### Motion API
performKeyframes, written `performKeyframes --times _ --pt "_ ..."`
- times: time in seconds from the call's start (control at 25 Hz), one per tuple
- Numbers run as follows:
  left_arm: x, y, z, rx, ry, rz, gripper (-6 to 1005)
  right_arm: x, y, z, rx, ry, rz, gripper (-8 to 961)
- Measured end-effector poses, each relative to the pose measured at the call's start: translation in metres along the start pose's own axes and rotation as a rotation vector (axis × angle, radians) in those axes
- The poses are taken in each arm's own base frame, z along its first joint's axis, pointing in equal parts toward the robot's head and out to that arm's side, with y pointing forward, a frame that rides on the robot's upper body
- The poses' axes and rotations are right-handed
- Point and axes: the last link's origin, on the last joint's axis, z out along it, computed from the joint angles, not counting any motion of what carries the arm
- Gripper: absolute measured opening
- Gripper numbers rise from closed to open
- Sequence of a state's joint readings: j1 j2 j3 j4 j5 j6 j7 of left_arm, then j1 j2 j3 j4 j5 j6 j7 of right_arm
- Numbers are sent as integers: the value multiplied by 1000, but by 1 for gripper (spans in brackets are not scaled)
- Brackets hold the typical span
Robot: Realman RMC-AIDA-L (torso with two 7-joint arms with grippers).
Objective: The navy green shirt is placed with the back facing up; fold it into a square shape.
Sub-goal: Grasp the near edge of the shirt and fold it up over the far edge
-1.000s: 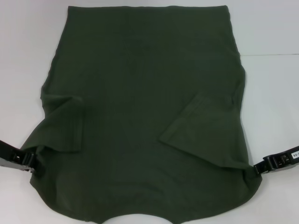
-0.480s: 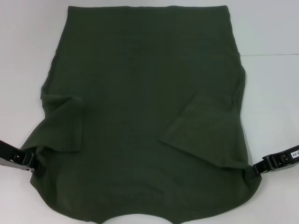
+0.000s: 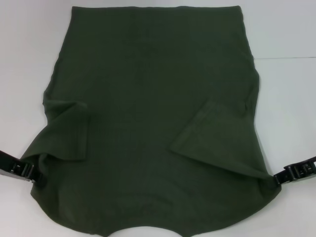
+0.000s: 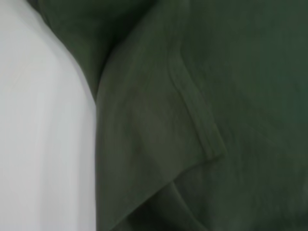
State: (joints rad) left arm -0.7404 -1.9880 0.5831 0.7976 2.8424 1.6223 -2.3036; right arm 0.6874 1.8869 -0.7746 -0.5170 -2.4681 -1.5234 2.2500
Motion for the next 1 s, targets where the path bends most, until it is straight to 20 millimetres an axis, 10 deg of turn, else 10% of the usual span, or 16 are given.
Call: performKeyframes --times 1.0 --pt "-35 5 -27 -184 -49 180 25 43 -14 -36 -92 6 -87 25"
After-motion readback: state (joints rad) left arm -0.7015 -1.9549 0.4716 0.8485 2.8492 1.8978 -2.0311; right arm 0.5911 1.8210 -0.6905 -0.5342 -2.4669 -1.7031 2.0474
